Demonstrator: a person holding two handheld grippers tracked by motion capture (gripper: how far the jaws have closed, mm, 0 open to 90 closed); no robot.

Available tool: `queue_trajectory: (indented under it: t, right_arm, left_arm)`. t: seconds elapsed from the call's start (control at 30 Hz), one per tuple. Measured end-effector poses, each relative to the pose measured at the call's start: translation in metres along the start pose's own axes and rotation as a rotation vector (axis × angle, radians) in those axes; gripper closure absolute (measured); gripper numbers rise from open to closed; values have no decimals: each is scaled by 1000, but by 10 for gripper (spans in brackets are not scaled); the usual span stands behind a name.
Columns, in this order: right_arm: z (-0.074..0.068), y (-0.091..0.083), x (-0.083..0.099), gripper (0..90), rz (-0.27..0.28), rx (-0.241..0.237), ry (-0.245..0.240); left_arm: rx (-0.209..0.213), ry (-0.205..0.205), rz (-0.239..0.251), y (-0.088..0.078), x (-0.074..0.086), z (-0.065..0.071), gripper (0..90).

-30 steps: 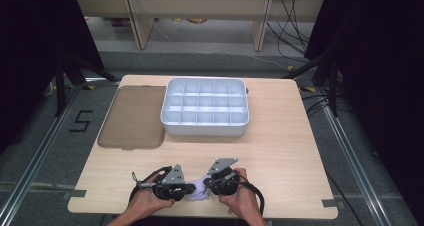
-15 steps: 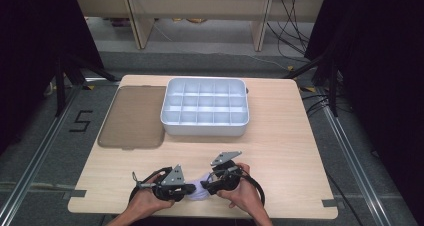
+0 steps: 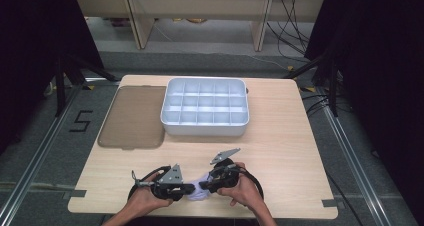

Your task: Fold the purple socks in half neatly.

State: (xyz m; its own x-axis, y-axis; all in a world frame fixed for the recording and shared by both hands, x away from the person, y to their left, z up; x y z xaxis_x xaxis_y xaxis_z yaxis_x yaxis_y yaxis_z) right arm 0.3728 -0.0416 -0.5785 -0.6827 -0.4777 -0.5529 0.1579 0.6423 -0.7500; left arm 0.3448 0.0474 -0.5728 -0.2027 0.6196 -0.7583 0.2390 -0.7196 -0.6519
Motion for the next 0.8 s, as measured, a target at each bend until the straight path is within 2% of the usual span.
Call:
queue_trajectory:
  t: [0.03,0.07,0.1,0.13,0.17,0.2,0.23,0.27,0.3,0.33,0.47,0.5,0.53,0.57,0.6,0.63,0.67,0.7,0.73,0.77,0.8]
  right_arm:
    - [0,0,0,539,6,-11,6]
    - [-1,0,0,559,5,-19,10]
    - [-1,0,0,581,5,-23,15]
    - [-2,0,0,600,6,-26,15]
    - [-3,0,0,614,7,-27,13]
    - [-5,0,1,626,8,-35,17]
    - [-4,0,0,634,12,-35,22]
    - [-4,-1,0,642,16,-27,27]
    - [-4,-2,0,654,19,-20,19]
    - [-4,-2,0,654,19,-20,19]
    - [-6,-3,0,665,25,5,17]
    - [-6,-3,0,667,29,5,8]
    - [-6,-2,-1,668,36,8,-12]
    - [-8,-4,0,669,33,18,18]
    - [-9,-3,0,669,30,9,9]
    - [-7,-4,-1,669,36,25,-5]
    - [-8,-4,0,670,36,34,2]
    - [-8,-3,-2,670,51,41,-12]
    - [-9,-5,-1,670,35,51,0]
    - [-9,-5,-1,670,36,50,-14]
    - [-10,-6,-1,670,33,57,-19]
  left_arm:
    - [-2,21,0,-1,0,-1,841]
    - [-3,9,8,0,-1,0,839]
    - [-5,16,8,0,-1,0,836]
    - [-9,22,3,-1,-1,0,828]
    - [-9,5,-3,-2,0,1,812]
    - [-14,16,-21,-5,1,-2,785]
    - [-6,-6,3,-5,0,-1,758]
    - [-14,-14,-12,-8,2,-3,731]
    - [-1,-20,7,-10,1,-3,683]
    - [-13,-49,-1,-13,3,-2,683]
    - [-28,-58,2,-24,9,-3,588]
    - [-39,-80,14,-26,10,-3,566]
    - [-46,-84,7,-28,12,-4,530]
    - [-56,-86,-3,-31,15,-6,506]
    - [-68,-101,-10,-33,18,-6,472]
    - [-84,-119,-13,-35,21,-7,452]
    - [-92,-109,-21,-36,24,-9,424]
    - [-108,-129,-33,-39,28,-10,411]
    - [-115,-136,-32,-40,29,-11,400]
    - [-119,-124,-39,-42,32,-12,394]
    - [-129,-155,-29,-42,33,-12,388]
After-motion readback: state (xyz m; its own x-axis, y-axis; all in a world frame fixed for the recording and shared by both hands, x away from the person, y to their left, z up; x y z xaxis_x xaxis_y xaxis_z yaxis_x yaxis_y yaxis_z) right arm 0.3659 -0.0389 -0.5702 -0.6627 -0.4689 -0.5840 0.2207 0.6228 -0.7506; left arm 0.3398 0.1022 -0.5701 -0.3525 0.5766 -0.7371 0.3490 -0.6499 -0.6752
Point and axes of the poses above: each handheld gripper's, and its own axes: y roughly forward along the jaws, x roughly out of its underside, z roughly to its right, the point moved 10 cm from there along y, roughly forward along the jaws, and after that the axes turned 7 degrees about y, right-handed, at the moved point
